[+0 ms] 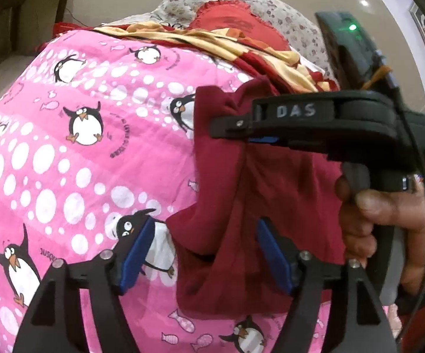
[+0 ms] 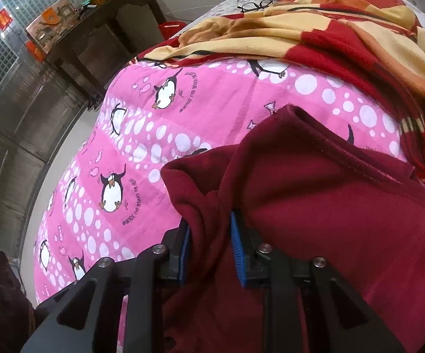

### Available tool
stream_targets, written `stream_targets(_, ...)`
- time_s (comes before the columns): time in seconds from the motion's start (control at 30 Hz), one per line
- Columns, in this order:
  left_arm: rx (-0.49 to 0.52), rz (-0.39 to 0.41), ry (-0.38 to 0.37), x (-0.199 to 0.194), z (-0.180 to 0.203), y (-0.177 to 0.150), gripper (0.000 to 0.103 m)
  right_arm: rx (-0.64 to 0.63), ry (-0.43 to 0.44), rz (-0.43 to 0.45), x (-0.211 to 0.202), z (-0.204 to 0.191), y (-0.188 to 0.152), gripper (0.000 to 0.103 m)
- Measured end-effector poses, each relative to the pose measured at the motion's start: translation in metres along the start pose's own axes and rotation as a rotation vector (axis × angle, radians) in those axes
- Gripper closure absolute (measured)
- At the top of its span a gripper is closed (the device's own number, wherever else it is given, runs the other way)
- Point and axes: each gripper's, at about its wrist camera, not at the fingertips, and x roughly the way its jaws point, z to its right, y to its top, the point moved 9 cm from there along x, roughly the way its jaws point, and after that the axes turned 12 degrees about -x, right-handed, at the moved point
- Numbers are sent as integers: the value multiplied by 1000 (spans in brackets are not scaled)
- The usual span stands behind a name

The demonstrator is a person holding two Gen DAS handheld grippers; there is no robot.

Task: Fold small clothes

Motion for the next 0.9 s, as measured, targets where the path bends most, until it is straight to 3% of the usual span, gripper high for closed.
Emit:
stream_targets(0.27, 2, -7, 23, 19, -5, -3, 28, 11, 24, 18, 0, 4, 0, 53)
stream_targets(0.37, -3, -41, -3, 23, -1, -4, 61, 11, 22, 39, -4, 3, -2, 54)
stream_targets(0.47, 7, -42, -29, 14, 7, -4, 71, 7, 27, 77, -16, 2, -4, 58)
stream_targets(0.7, 88, 1, -97, -27, 53, -4, 75, 74, 95, 217, -83, 17, -13, 59)
stream_targets(0.9, 155, -5, -144, -39, 103, -13, 76, 123, 83, 304, -136, 44, -33, 60)
